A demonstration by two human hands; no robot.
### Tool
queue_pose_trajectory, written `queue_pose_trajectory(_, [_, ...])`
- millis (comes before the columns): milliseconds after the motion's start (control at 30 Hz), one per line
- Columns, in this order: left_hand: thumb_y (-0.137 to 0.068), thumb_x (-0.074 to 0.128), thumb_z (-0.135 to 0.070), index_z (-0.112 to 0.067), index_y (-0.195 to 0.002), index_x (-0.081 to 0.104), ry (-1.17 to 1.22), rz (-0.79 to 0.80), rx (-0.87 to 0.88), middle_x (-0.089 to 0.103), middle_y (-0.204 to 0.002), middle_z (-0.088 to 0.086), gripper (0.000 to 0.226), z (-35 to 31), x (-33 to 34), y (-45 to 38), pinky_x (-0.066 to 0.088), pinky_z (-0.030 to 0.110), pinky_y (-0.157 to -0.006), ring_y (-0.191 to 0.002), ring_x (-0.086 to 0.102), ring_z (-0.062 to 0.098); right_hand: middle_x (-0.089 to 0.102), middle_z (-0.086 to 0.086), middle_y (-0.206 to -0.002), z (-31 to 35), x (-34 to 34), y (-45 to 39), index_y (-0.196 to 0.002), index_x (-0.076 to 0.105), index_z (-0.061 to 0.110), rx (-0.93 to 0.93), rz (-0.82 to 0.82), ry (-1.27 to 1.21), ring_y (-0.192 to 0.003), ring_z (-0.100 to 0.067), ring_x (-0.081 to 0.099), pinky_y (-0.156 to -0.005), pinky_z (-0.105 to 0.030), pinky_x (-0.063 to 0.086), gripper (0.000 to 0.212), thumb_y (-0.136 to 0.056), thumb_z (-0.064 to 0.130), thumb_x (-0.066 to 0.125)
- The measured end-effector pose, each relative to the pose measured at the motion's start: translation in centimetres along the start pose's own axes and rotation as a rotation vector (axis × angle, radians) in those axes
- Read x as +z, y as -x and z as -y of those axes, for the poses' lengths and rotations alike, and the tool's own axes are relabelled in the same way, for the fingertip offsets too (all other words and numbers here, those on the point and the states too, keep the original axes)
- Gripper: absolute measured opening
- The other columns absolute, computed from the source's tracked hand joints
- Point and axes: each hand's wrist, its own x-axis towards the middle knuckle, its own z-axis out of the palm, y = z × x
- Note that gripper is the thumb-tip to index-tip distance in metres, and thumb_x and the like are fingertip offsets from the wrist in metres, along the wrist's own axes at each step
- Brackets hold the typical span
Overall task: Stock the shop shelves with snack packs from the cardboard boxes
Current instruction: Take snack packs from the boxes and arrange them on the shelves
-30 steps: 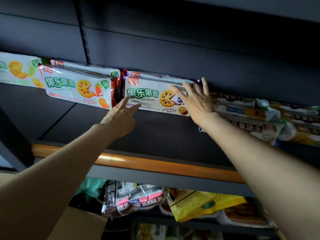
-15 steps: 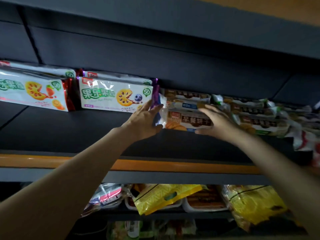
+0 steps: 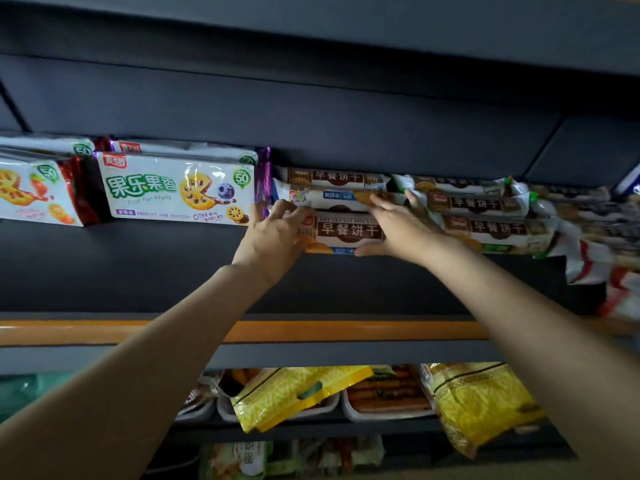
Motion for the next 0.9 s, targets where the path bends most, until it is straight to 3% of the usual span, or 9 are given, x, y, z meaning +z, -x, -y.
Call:
queue_pose_trajectory(100, [-0.095, 0.047, -0.033, -0.024, -0.143, 0.027, 0.022, -0.017, -0.003, 0.034, -0.141, 0.006, 0.053, -0.3, 0.7, -0.4, 0.013, 0.037, -0.109, -0.127, 0.030, 0.029, 0.011, 0.000, -0.158, -0.9, -0.8, -0.2, -0.147, 0.030, 0.015, -0.028, 0.012, -0.014, -0.145, -0.029, 0.007, -0.117, -0.051, -0.003, 0.103, -0.065, 0.074, 0.050])
queue_pose_trajectory(333, [-0.096, 0.046, -0.025, -0.021, -0.148, 0.016, -0.023, 0.025, -0.004, 0.025, -0.149, 0.006, 0.060, 0.3, 1.3, -1.5, 0.014, 0.039, -0.114, -0.137, 0.016, 0.033, 0.011, -0.004, -0.158, 0.7, -0.6, 1.4, -0.146, 0.029, 0.015, 0.060, -0.109, 0.066, -0.145, -0.026, 0.002, -0.114, -0.043, -0.011, 0.076, -0.086, 0.055, 0.054])
queue_pose_trajectory(500, [-0.092, 0.053, -0.032, -0.031, -0.144, 0.019, -0.141, 0.014, -0.044, 0.025, -0.142, 0.009, 0.063, 0.4, 1.0, -1.0, 0.034, 0.046, -0.104, -0.129, 0.025, 0.037, 0.032, -0.007, -0.143, 2.4, 0.7, 1.9, -0.138, 0.037, 0.018, 0.085, -0.236, 0.140, -0.137, -0.031, 0.021, -0.114, -0.051, 0.006, 0.061, -0.087, 0.040, 0.061])
queue_pose_trajectory(633, [-0.091, 0.053, -0.037, -0.028, -0.143, 0.020, -0.216, 0.004, -0.081, 0.025, -0.141, 0.012, 0.063, -0.4, 0.7, -0.5, 0.028, 0.053, -0.104, -0.128, 0.026, 0.041, 0.035, -0.006, -0.144, 2.4, 0.5, 2.1, -0.141, 0.032, 0.016, 0.052, -0.237, 0.072, -0.138, -0.030, 0.024, -0.115, -0.050, 0.006, 0.065, -0.087, 0.034, 0.063])
queue_pose_trajectory(767, [-0.091, 0.052, -0.040, -0.025, -0.146, 0.011, -0.229, 0.021, -0.102, 0.010, -0.149, 0.015, 0.071, -2.2, 0.6, -0.9, 0.009, 0.059, -0.111, -0.137, 0.006, 0.045, 0.029, -0.007, -0.150, 0.6, -0.3, 4.4, -0.147, 0.021, 0.018, 0.053, -0.294, 0.009, -0.142, -0.030, 0.017, -0.115, -0.049, -0.002, 0.071, -0.090, 0.036, 0.059])
queue_pose_trajectory(900, [-0.092, 0.049, -0.038, -0.030, -0.148, 0.011, -0.161, -0.004, -0.001, 0.002, -0.153, 0.013, 0.068, -5.4, 0.4, -2.4, 0.007, 0.054, -0.115, -0.141, -0.001, 0.040, 0.023, -0.010, -0.150, -3.6, 0.2, 7.6, -0.148, 0.017, 0.022, 0.277, -0.268, 0.004, -0.135, -0.033, 0.025, -0.108, -0.047, 0.023, 0.065, -0.094, 0.036, 0.051])
